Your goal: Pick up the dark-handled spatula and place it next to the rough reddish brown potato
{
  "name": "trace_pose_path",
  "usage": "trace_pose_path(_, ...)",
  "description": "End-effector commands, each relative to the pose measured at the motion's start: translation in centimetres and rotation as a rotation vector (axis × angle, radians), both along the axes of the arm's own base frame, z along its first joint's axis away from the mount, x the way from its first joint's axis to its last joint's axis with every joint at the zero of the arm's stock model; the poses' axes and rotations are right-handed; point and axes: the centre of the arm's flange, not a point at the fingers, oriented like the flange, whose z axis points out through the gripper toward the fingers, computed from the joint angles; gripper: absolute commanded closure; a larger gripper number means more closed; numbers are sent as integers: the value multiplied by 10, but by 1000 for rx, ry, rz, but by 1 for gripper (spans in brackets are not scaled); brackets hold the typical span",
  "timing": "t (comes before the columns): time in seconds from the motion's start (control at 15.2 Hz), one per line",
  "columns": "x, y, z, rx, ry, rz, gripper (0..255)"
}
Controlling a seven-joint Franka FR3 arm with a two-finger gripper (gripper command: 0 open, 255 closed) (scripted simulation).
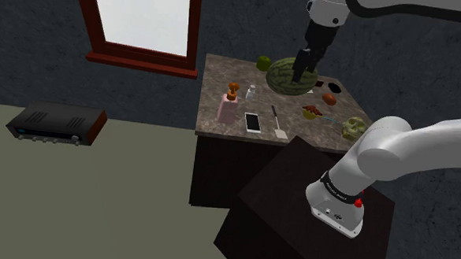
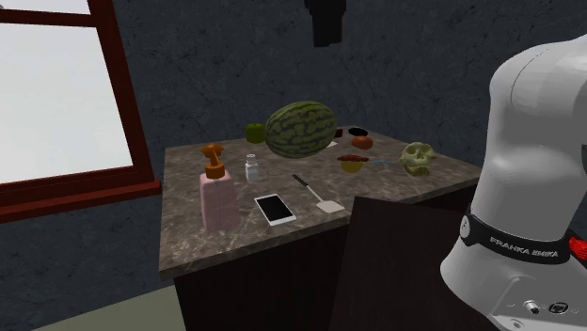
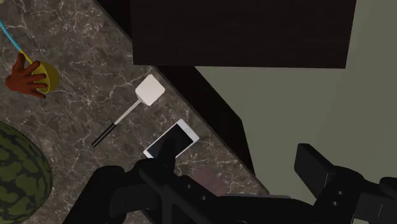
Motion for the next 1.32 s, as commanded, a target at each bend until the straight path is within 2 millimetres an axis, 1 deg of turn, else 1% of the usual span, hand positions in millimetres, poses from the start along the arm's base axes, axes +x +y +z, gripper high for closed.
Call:
trace_pose_path(0.0,0,0,0,0,0,0,0)
trace_pose_path(0.66,38,-78,-100,16,-42,-216,0)
trace_pose_path(1.25,62,-153,-190,31,-80,-410,0)
